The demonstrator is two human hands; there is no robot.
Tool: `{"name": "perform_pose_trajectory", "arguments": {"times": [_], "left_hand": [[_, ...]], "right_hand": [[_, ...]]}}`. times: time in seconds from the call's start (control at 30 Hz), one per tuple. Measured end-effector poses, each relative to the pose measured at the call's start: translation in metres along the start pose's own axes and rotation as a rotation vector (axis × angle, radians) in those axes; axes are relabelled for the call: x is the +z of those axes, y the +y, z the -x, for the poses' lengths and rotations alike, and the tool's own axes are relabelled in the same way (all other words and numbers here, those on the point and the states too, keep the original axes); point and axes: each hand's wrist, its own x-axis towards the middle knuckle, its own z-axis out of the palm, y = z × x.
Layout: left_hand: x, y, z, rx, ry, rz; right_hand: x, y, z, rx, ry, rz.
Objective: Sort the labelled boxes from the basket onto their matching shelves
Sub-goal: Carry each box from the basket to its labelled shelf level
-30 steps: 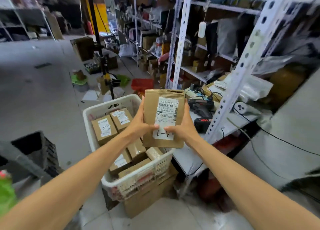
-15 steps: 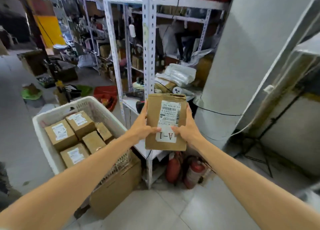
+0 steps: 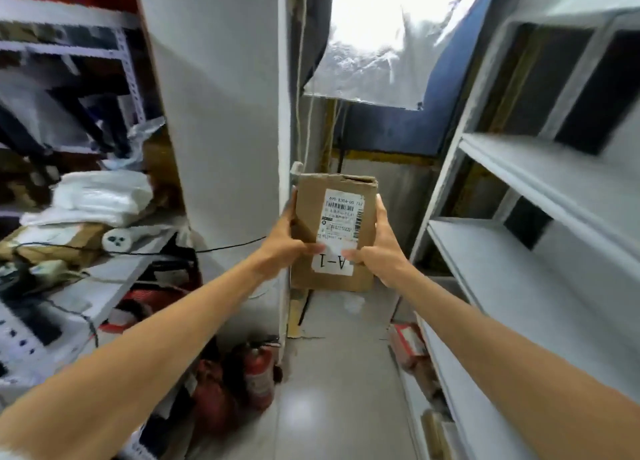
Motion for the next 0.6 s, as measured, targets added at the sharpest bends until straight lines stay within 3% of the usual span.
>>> {"name": "perform_pose_trajectory", "arguments": {"times": [0.3, 0.6], "left_hand": [[0.117, 0.058, -0.093, 0.129, -0.548, 0.154], [0.231, 0.082, -0.077, 0.187, -0.966, 0.277]], "right_hand": [[-0.118, -0.019, 0.036, 0.148, 0.57, 0.101], [-0.159, -0.045, 0.131, 0.239, 1.03, 0.163]]}}
